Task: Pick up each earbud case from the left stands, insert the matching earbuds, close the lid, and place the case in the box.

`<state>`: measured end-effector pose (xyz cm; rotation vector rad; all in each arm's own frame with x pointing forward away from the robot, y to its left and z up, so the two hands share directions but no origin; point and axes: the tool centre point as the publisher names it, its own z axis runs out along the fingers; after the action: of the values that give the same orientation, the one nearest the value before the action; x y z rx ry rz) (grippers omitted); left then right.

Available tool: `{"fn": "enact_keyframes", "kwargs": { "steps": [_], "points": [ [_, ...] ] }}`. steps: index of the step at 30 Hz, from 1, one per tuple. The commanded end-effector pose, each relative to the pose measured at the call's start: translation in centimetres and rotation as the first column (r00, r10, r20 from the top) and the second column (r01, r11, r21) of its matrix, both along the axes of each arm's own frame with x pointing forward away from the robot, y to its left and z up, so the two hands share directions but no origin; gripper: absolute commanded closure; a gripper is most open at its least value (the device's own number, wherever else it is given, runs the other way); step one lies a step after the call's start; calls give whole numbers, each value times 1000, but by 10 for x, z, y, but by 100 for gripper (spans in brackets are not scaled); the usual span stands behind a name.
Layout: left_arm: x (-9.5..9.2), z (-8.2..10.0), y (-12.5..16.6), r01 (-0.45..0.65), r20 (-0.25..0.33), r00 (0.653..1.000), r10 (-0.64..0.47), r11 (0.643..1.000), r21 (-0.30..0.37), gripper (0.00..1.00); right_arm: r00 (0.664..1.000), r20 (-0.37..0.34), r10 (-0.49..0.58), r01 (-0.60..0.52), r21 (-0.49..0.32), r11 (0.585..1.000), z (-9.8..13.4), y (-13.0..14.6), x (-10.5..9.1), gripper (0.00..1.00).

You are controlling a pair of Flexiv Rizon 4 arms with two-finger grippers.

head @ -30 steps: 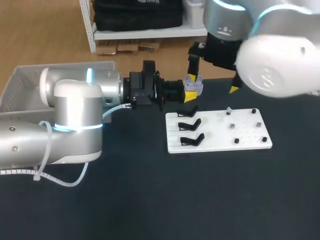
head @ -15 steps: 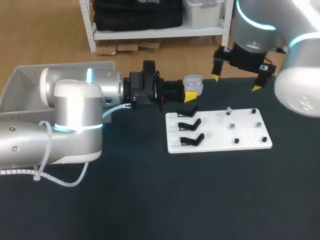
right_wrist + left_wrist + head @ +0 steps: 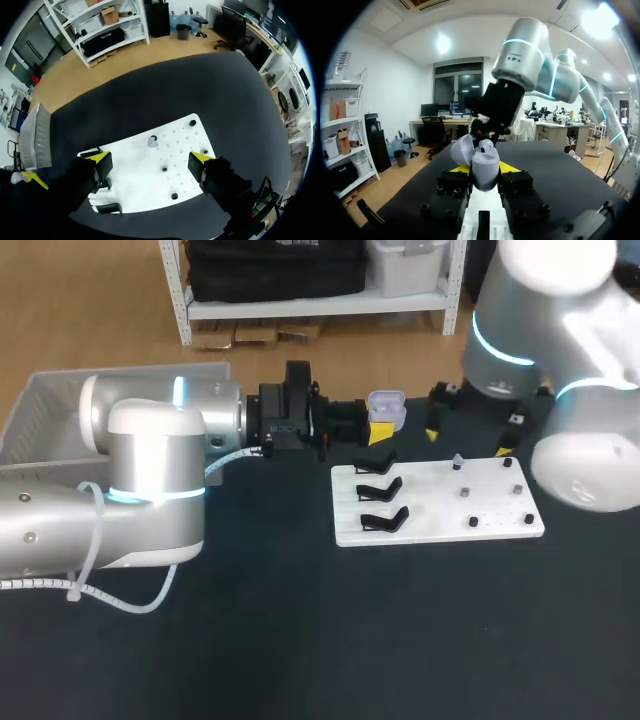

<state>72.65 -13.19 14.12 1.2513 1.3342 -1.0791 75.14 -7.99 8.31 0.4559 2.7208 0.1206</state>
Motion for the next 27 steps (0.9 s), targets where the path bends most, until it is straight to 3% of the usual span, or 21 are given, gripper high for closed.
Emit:
{"fn": "enact_keyframes", "kwargs": {
  "steps": [1, 4, 9, 13, 15, 27],
  "points": [
    [-1, -2, 0, -6, 6, 1000, 6, 1000, -7, 100, 1000, -6, -3, 3, -13, 1000, -27, 0, 13, 0],
    [-1, -2, 0, -6, 6, 1000, 6, 1000, -7, 100, 1000, -19, -7, 7, -26, 1000, -35, -1, 15, 17],
    [-1, -2, 0, -6, 6, 1000, 6, 1000, -7, 100, 999, -41, -28, 26, -37, 999, -44, 0, 17, 18],
    [-1, -2, 0, -6, 6, 1000, 6, 1000, -7, 100, 996, -56, -65, 64, -27, 998, -47, 0, 17, 43],
    [-1, -2, 0, -6, 6, 1000, 6, 1000, -7, 100, 995, -61, -75, 75, -14, 997, -49, 1, 16, 50],
    [-1, -2, 0, -6, 6, 1000, 6, 1000, -7, 100, 992, -73, -103, 104, 9, 995, -54, 1, 19, 54]
  ]
}}
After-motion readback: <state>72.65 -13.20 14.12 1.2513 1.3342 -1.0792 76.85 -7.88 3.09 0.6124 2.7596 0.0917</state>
